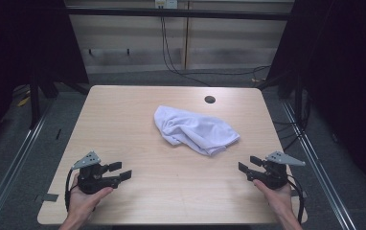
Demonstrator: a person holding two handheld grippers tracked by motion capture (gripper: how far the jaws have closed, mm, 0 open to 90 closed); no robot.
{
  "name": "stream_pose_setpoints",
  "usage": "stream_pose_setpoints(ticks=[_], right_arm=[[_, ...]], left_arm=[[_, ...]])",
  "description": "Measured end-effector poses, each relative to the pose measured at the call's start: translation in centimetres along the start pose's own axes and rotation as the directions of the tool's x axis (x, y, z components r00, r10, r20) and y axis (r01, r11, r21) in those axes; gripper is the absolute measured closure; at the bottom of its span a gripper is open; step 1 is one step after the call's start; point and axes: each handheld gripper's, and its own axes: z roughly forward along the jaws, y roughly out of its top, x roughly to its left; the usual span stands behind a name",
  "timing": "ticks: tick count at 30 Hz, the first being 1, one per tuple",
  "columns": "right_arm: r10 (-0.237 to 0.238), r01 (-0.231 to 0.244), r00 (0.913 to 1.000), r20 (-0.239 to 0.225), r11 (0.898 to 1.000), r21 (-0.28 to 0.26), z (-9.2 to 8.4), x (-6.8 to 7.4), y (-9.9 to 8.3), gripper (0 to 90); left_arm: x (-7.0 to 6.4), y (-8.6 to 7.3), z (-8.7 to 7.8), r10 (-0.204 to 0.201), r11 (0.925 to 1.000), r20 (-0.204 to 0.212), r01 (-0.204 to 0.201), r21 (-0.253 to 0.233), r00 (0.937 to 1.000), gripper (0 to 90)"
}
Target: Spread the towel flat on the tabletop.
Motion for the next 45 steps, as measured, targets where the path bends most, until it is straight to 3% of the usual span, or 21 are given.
stream_pose_setpoints(ticks=[3,5,7,9,12,13,16,19,22,26,30,33,36,40,45], right_arm=[[-0.054,0.054,0.9985,-0.006,0.998,0.040,0.1,0.5,0.2,38.1],[-0.058,0.060,0.9975,-0.041,0.997,0.051,0.1,0.7,0.5,38.0],[-0.065,0.066,0.9971,-0.040,0.997,0.048,0.2,0.9,0.7,38.0],[-0.087,0.091,0.9941,-0.065,0.994,0.067,1.2,1.0,1.2,40.0],[-0.077,0.090,0.9876,-0.137,0.991,0.097,2.5,1.1,1.8,40.1],[-0.077,0.090,0.9876,-0.137,0.991,0.097,2.5,1.1,1.8,40.1],[-0.090,0.114,0.9770,-0.193,0.987,0.117,3.8,1.4,2.4,37.6],[-0.093,0.116,0.9767,-0.193,0.987,0.112,4.4,1.5,2.9,36.3],[-0.077,0.105,0.9727,-0.219,0.987,0.118,5.4,1.6,4.2,31.8],[-0.085,0.111,0.9681,-0.236,0.989,0.102,6.0,1.9,5.1,30.2],[-0.085,0.122,0.9592,-0.270,0.984,0.127,7.5,1.7,6.3,29.1],[-0.087,0.125,0.9621,-0.258,0.983,0.131,9.1,1.4,7.3,24.7],[-0.074,0.116,0.9594,-0.272,0.983,0.143,10.2,1.0,7.9,22.7],[-0.072,0.125,0.9606,-0.268,0.975,0.186,11.9,0.7,9.0,17.2],[-0.082,0.141,0.9586,-0.273,0.969,0.202,13.3,0.7,10.1,14.7]], left_arm=[[-0.1,0.0,0.2,0.008,0.9998,-0.004,-0.008,0.016,1.0000,36.0],[-0.1,0.0,0.2,0.013,0.9996,-0.010,-0.012,0.026,0.9999,36.0],[-0.1,-0.1,0.3,0.011,0.9995,-0.010,-0.011,0.030,0.9999,36.0],[0.0,0.0,0.4,0.003,0.9996,-0.012,-0.003,0.029,0.9999,36.1],[0.1,0.1,0.5,0.004,0.9996,-0.013,-0.004,0.029,0.9999,37.1],[0.1,0.1,0.5,0.004,0.9996,-0.013,-0.004,0.029,0.9999,37.1],[0.3,0.0,0.3,0.006,0.9990,-0.006,-0.006,0.044,1.0000,34.2],[0.2,0.0,0.2,0.012,0.9990,0.004,-0.012,0.042,0.9999,33.0],[-0.1,-0.1,-0.4,0.050,0.9976,0.000,-0.050,0.049,0.9988,32.5],[0.0,-0.1,-0.5,0.044,0.9983,-0.011,-0.044,0.038,0.9990,32.5],[0.3,0.0,-0.3,0.035,0.9987,-0.009,-0.034,0.038,0.9994,31.7],[0.4,0.0,-0.1,0.042,0.9978,-0.010,-0.041,0.052,0.9991,31.0],[0.5,0.0,-0.2,0.035,0.9984,-0.014,-0.034,0.046,0.9993,29.3],[0.4,0.1,-0.6,0.050,0.9983,-0.037,-0.049,0.030,0.9980,28.7],[0.5,0.1,-0.5,0.046,0.9985,-0.033,-0.045,0.032,0.9984,27.9]])
